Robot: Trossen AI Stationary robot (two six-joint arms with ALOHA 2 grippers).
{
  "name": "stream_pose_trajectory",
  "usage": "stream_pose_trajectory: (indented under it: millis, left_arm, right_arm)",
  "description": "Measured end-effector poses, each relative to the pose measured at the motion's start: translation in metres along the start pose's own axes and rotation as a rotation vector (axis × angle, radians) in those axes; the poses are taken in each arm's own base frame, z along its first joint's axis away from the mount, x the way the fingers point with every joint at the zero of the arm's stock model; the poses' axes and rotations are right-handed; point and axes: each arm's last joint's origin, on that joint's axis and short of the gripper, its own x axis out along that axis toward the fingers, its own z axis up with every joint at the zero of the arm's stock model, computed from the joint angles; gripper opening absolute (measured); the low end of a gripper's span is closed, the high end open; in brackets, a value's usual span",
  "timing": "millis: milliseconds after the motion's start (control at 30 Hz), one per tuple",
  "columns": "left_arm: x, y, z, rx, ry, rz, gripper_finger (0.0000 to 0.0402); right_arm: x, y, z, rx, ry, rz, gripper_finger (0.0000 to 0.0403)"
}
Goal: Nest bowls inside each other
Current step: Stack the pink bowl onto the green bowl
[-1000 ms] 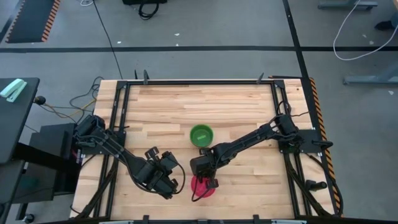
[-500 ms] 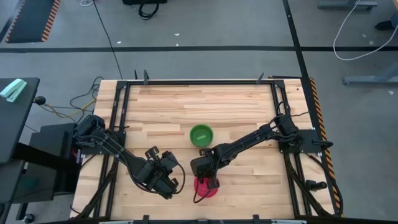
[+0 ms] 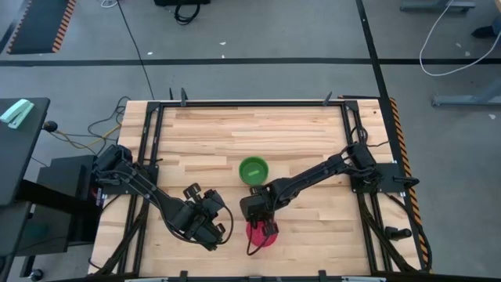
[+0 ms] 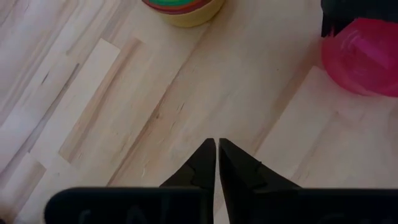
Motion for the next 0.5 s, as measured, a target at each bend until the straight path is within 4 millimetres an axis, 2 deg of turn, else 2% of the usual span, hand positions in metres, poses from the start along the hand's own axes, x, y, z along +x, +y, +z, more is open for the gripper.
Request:
stream_pose_trajectory:
  millis: [333, 500]
  left_arm:
    - [0.0, -0.001, 0.001, -0.007, -0.012, -0.01, 0.0013]
    - [0.0, -0.002, 0.001, -0.013, -0.013, -0.019, 0.0016]
  right_arm:
    - [-0.02, -0.02, 0.0, 0.027, -0.009, -0.031, 0.0002]
    - [-0.044, -0.028, 0.001, 0.035, -0.057, -0.047, 0.0001]
